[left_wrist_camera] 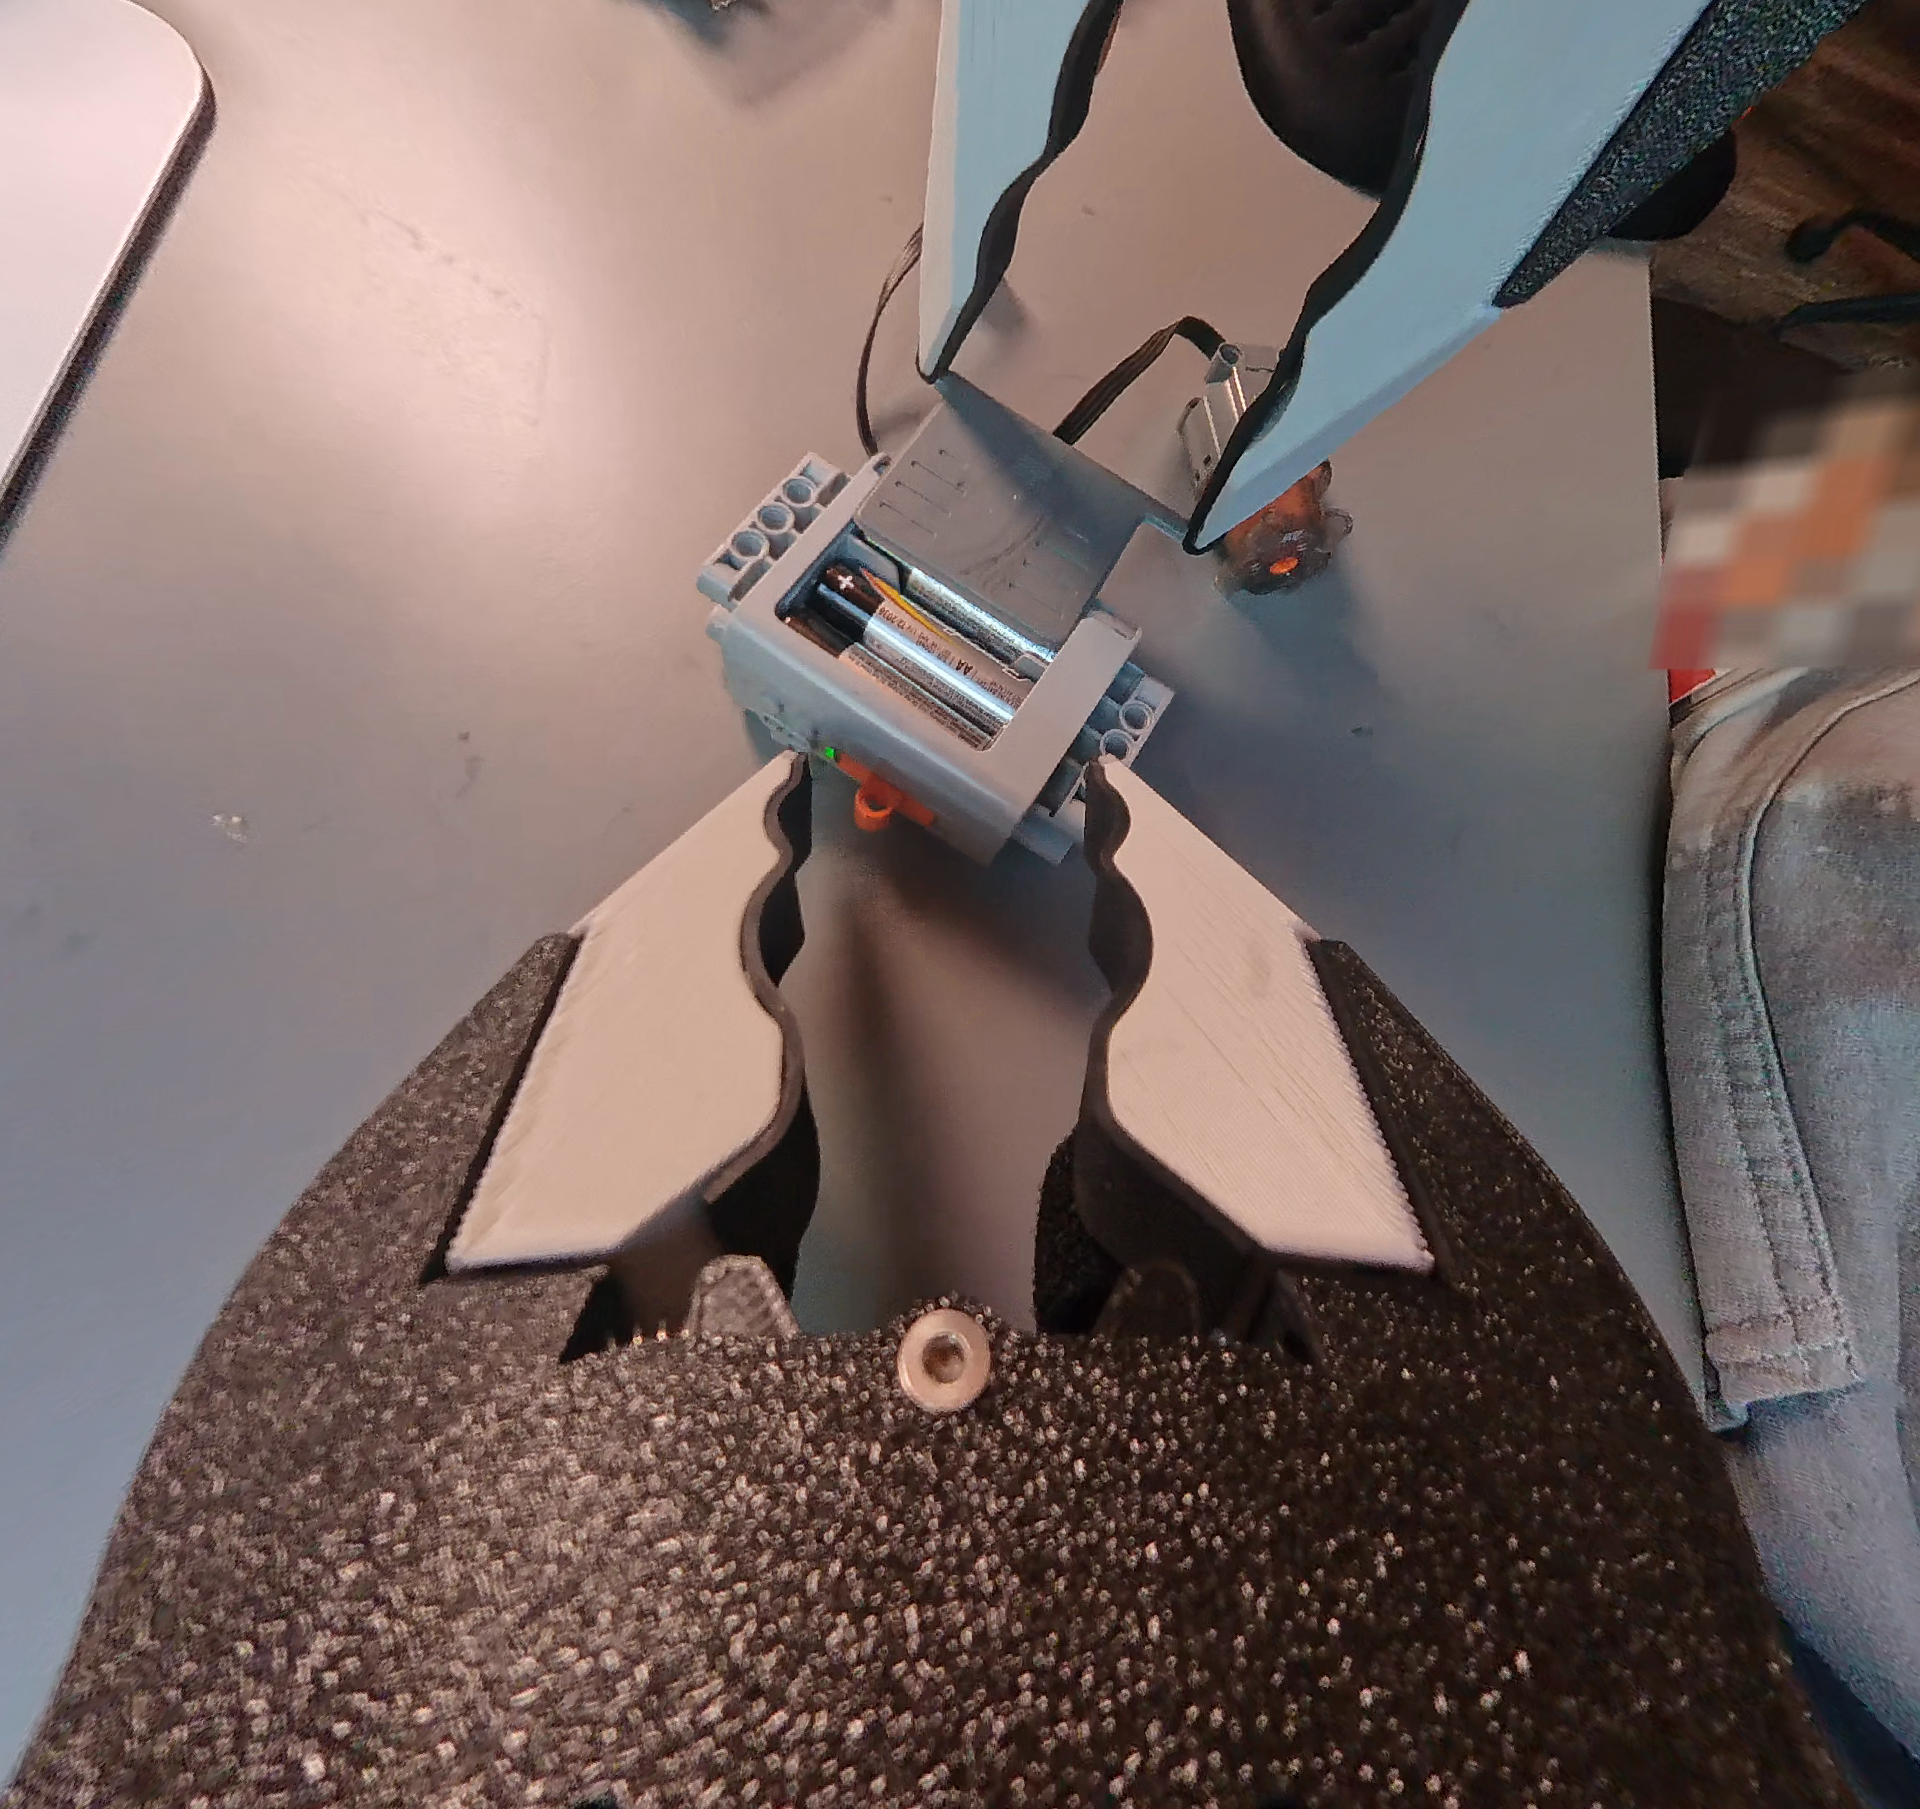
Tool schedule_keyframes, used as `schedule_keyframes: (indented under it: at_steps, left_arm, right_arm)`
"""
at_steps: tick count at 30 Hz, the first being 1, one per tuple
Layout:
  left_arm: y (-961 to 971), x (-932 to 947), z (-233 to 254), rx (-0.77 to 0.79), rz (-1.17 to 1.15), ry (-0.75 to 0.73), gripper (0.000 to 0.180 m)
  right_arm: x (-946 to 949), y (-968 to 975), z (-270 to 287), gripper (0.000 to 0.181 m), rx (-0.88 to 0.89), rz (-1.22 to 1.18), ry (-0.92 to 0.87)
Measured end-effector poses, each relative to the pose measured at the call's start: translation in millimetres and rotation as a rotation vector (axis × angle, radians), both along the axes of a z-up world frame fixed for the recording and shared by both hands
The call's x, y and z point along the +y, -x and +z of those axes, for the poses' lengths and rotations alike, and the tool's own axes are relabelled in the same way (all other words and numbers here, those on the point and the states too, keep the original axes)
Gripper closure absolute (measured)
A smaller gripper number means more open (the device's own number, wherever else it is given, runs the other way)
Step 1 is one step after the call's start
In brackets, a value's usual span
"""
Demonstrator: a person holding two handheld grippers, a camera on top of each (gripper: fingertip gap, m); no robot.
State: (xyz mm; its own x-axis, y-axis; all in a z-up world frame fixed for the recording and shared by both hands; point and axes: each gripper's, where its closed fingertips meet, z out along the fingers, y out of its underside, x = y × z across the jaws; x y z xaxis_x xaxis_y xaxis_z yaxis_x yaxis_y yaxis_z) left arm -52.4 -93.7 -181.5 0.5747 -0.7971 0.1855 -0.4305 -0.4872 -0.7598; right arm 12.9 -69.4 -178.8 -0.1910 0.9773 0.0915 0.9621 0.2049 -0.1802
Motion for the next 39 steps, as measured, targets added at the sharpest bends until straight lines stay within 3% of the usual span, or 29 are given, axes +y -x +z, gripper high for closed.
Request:
schedule_keyframes:
  at_steps: [23,39]
  left_arm:
    - [0.1,-1.1,1.0,0.011,-0.004,-0.023,0.132]
    - [-0.1,-2.4,1.3,0.018,-0.008,-0.033,0.133]
  right_arm:
    - [-0.2,-11.4,-5.1,0.12,-0.145,-0.051,0.015]
    - [-0.2,-0.5,-3.8,0.12,-0.145,-0.017,-0.019]
